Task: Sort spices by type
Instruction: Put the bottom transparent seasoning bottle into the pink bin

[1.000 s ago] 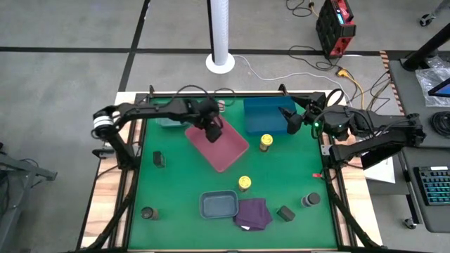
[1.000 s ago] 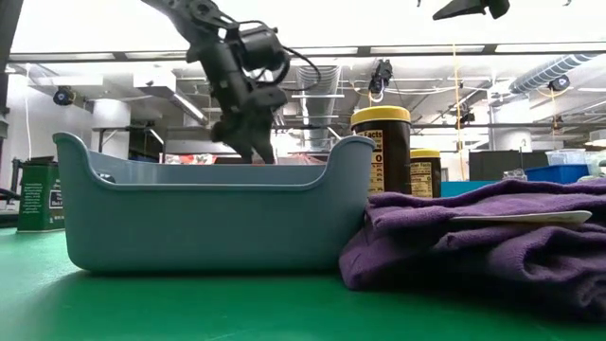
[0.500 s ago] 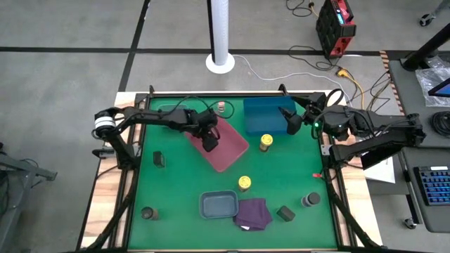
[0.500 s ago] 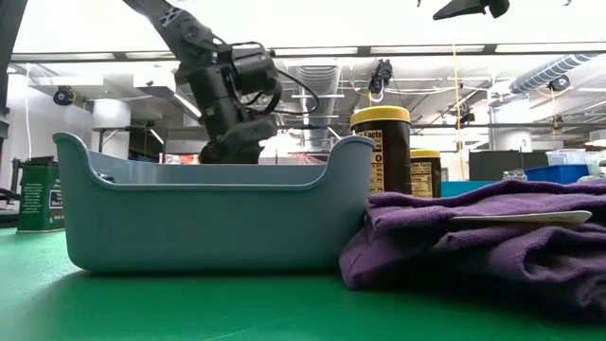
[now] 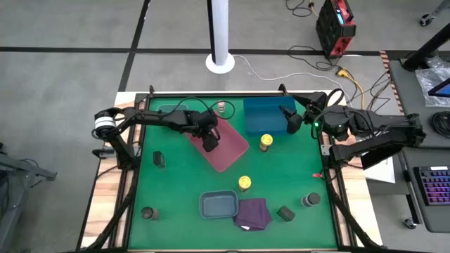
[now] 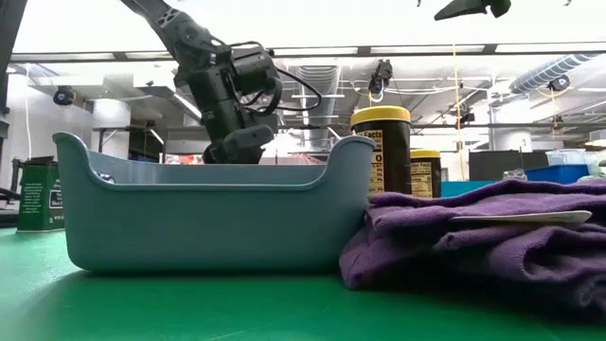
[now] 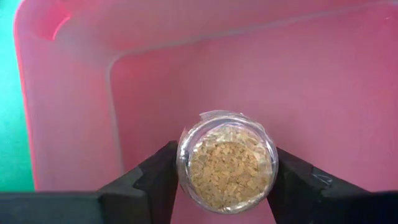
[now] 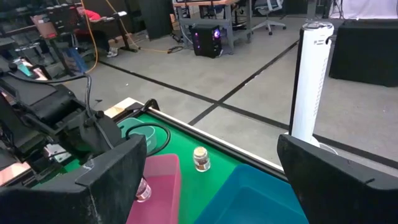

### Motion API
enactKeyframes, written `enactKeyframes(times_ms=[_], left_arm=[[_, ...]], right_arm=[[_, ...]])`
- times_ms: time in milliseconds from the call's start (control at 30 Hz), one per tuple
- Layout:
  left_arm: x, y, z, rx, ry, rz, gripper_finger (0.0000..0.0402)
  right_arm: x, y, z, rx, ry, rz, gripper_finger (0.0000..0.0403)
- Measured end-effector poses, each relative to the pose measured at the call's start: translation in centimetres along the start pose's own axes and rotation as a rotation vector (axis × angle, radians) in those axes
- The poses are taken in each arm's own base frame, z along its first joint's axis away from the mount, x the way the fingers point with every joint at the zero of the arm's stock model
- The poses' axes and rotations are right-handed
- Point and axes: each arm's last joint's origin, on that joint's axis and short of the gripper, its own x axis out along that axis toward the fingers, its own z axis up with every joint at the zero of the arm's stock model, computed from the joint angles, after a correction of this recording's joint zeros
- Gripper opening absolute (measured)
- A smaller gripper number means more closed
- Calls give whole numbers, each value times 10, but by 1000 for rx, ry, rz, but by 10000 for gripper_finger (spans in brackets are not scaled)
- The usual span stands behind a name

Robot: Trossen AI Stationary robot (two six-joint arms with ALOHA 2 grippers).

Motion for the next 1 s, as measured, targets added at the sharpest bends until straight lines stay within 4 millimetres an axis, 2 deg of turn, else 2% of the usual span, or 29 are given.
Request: enactKeyframes(times_ms=[133,400,1000], left_arm=[[2,0,-3,1,10,4,198],[7,2,-13,-11,44,10,186],[5,2,-12,-20,25,5,226]], right_arm=[[0,0,0,-6,0,0,352],[0,0,0,-7,0,0,352],[0,0,0,-4,0,0,352]])
